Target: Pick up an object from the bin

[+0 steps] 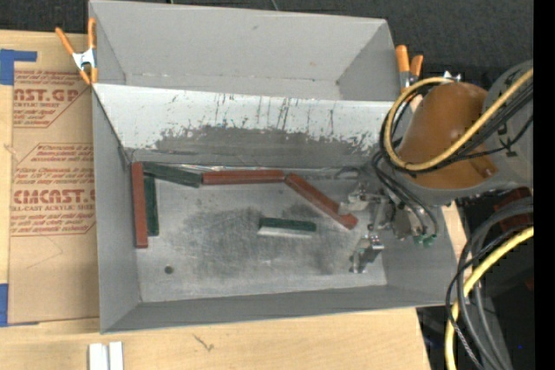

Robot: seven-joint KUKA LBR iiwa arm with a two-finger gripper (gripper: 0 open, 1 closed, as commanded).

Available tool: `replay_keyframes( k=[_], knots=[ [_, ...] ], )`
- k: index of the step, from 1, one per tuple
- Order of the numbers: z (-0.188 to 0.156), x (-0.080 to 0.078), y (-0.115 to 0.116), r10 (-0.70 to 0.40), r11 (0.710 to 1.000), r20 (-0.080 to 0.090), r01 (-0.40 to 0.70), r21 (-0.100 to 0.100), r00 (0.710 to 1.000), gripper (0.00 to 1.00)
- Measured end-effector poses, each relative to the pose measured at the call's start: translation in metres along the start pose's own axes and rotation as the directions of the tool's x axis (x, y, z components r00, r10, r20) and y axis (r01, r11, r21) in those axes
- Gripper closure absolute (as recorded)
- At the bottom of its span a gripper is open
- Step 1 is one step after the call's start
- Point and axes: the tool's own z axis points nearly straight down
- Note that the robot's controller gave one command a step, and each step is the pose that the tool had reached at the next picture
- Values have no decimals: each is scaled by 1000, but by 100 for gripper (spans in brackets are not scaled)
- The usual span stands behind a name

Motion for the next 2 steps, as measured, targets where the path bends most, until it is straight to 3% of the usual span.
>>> replay_keyframes(
  k=[1, 2],
  knots=[
    [59, -43, 63, -35, 999, 10, 35, 0, 999, 100],
    [59, -43, 63, -35, 999, 10, 35, 0, 999, 100]
  ],
)
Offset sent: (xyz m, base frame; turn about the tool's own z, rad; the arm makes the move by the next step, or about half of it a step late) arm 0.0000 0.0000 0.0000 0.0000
